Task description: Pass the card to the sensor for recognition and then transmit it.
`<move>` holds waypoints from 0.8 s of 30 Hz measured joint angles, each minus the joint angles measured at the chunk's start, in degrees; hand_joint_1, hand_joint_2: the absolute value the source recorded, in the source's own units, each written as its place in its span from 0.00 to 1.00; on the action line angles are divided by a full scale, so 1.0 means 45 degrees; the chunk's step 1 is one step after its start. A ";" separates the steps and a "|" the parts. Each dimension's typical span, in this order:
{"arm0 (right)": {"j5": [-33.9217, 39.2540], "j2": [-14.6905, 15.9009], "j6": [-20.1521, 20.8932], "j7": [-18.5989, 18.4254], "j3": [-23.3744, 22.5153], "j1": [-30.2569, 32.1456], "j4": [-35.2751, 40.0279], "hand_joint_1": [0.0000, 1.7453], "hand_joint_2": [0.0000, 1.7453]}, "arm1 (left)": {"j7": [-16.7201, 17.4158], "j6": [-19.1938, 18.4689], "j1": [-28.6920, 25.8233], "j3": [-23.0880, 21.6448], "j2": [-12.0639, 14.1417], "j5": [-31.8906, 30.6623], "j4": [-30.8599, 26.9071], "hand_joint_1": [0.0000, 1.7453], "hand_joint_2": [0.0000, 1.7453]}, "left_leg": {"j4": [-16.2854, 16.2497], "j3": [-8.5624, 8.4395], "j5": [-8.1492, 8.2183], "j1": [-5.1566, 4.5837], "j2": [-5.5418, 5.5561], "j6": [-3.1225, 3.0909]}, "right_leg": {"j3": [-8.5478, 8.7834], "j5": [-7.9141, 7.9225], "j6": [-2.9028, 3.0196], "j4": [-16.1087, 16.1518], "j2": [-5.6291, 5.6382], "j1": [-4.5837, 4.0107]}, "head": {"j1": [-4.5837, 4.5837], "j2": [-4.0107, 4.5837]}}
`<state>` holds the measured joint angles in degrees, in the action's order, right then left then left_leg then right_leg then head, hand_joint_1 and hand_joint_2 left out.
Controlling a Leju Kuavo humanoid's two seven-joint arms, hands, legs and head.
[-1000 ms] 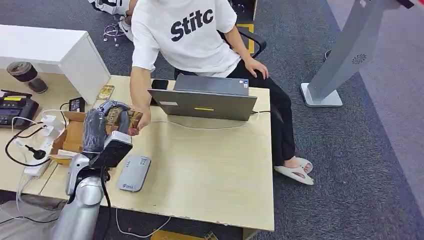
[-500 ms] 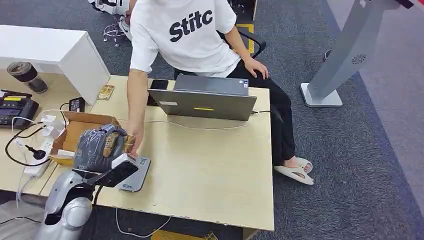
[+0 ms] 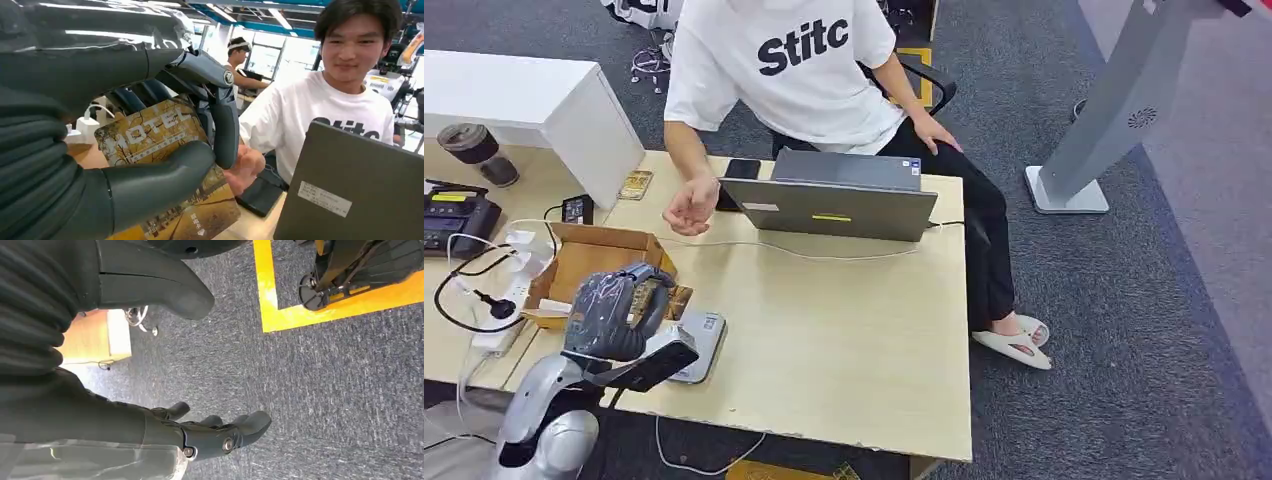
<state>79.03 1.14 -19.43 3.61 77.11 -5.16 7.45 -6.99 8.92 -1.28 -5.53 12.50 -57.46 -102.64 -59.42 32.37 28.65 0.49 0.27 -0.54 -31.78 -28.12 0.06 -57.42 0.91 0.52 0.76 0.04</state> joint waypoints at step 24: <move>0.0034 -0.0053 0.0136 -0.0219 0.0005 0.0004 0.0000 0.00 1.00 | 0.3419 -0.0190 -0.0685 0.0724 0.0685 -0.5012 0.0271 1.00 1.00 | 0.0002 0.0006 0.0000 -0.0001 0.0004 0.0000 | 0.0001 -0.0001 0.0000 0.0000 -0.0003 -0.0001 | 0.0000 0.0000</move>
<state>79.19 0.90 -18.82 2.62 77.13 -5.14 7.45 8.39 8.06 -4.36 -2.27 15.58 -80.02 -101.42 -59.41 32.40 28.65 0.48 0.29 -0.54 -31.78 -28.12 0.06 -57.42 0.89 0.51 0.76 0.04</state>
